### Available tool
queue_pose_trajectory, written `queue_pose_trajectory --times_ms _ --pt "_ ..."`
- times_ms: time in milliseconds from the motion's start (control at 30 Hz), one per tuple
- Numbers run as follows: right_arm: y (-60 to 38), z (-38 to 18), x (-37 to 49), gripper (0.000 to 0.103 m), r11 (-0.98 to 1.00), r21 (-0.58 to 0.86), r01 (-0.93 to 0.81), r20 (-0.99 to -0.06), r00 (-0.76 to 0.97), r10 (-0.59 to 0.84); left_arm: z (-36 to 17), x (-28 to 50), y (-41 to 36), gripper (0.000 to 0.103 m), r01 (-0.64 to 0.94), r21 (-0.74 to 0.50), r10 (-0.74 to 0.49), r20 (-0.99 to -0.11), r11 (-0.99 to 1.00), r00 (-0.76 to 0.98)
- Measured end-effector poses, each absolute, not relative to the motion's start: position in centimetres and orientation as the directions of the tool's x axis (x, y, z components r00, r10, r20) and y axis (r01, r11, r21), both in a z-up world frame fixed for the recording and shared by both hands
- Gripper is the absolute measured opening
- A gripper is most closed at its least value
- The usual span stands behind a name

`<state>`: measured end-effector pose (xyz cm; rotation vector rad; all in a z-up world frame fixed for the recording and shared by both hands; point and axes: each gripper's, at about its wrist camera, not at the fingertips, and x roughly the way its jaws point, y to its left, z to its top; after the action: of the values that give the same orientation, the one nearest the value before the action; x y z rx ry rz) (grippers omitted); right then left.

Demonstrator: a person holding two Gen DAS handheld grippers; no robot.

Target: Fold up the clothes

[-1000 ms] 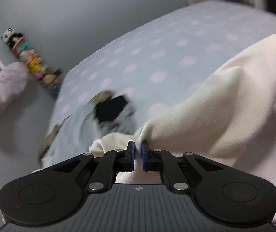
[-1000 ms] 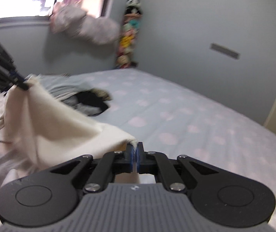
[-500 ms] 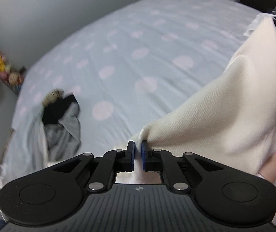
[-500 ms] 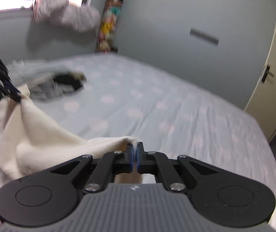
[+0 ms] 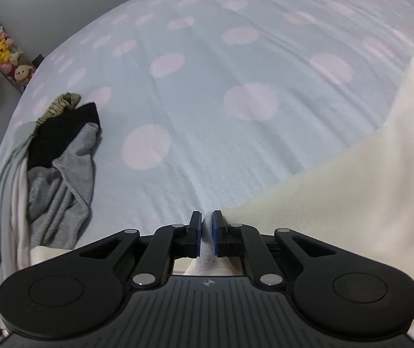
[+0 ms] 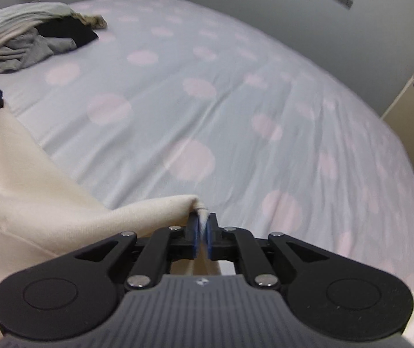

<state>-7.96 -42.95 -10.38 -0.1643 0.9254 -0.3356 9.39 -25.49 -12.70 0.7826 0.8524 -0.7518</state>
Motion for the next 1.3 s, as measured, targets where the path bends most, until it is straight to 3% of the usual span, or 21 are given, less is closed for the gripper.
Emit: queue_pose_trajectory --times_ms 100,233,367,400,433,567,733,767,800,867,1067,1300 --pt "-43.9 -12.0 -7.3 0.014 0.94 -0.245 0.24 -0.78 0.527 -0.338 -13.8 9.4 -26.0 0.006 0.814 0.303 -0.237 -0.854 0.495 0.462" --pt "-44.9 -13.5 -6.8 0.038 0.943 -0.201 0.264 -0.807 0.5 -0.313 -14.8 9.6 -26.5 0.006 0.803 0.312 -0.225 -0.852 0.508 0.474" --pt "-45.5 -14.4 -6.8 0.05 0.942 -0.163 0.295 -0.83 0.475 -0.292 -15.2 9.6 -26.3 0.009 0.776 0.315 -0.218 -0.841 0.546 0.494" --pt "-45.7 -14.5 -6.8 0.054 0.939 -0.161 0.305 -0.831 0.471 -0.296 -15.3 9.6 -26.3 0.013 0.766 0.32 -0.216 -0.835 0.558 0.506" --pt "-45.8 -14.6 -6.9 0.064 0.935 -0.16 0.316 -0.832 0.466 -0.3 -15.3 9.5 -26.2 0.016 0.754 0.327 -0.212 -0.828 0.57 0.519" --pt "-46.8 -15.0 -7.2 0.085 0.926 -0.101 0.365 -0.852 0.45 -0.27 -15.4 9.1 -25.6 0.056 0.658 0.388 -0.16 -0.774 0.645 0.613" --pt "-47.5 -15.1 -7.5 0.095 0.91 -0.073 0.408 -0.864 0.43 -0.262 -15.1 9.7 -24.4 0.062 0.635 0.339 -0.178 -0.774 0.694 0.608" --pt "-47.5 -15.1 -7.5 0.097 0.907 -0.077 0.415 -0.864 0.426 -0.268 -15.2 9.7 -24.4 0.067 0.62 0.349 -0.169 -0.765 0.703 0.621" --pt "-47.6 -15.2 -7.6 0.097 0.904 -0.072 0.422 -0.865 0.424 -0.267 -15.3 9.6 -24.3 0.08 0.602 0.358 -0.157 -0.756 0.713 0.636" --pt "-48.0 -15.3 -7.7 0.097 0.9 -0.045 0.433 -0.87 0.425 -0.248 -15.4 9.7 -24.3 0.089 0.538 0.369 -0.109 -0.741 0.758 0.663" --pt "-48.5 -15.5 -8.1 0.1 0.888 -0.001 0.46 -0.881 0.419 -0.218 -15.5 9.9 -22.9 0.088 0.52 0.302 -0.153 -0.733 0.799 0.662" --pt "-48.3 -14.0 -8.8 0.1 0.887 -0.012 0.461 -0.863 0.443 -0.242 -13.3 8.1 -21.7 0.08 0.586 0.344 -0.238 -0.677 0.734 0.696"
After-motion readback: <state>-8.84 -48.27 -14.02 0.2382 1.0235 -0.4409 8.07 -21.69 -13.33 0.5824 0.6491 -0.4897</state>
